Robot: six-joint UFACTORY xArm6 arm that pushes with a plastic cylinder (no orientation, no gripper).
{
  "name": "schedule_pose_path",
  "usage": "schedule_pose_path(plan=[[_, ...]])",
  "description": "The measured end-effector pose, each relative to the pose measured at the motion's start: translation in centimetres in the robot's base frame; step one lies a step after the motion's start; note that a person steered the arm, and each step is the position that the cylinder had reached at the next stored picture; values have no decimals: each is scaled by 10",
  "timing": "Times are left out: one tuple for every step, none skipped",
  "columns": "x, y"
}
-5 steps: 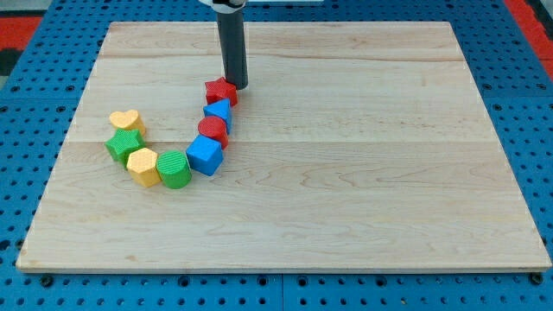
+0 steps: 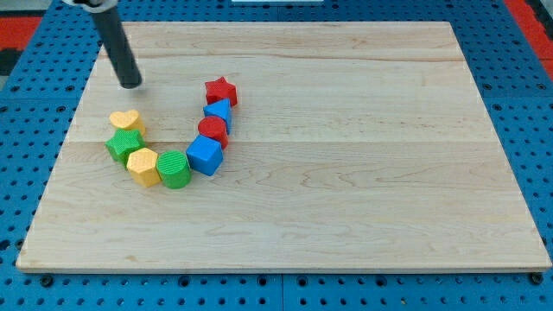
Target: Push the yellow heart towards the red circle
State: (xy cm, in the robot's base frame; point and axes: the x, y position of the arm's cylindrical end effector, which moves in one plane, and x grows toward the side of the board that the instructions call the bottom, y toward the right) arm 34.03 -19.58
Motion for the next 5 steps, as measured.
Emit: schedule_pose_path(plan=[[23,34],[41,47],[59,46],[70,38],[72,29]])
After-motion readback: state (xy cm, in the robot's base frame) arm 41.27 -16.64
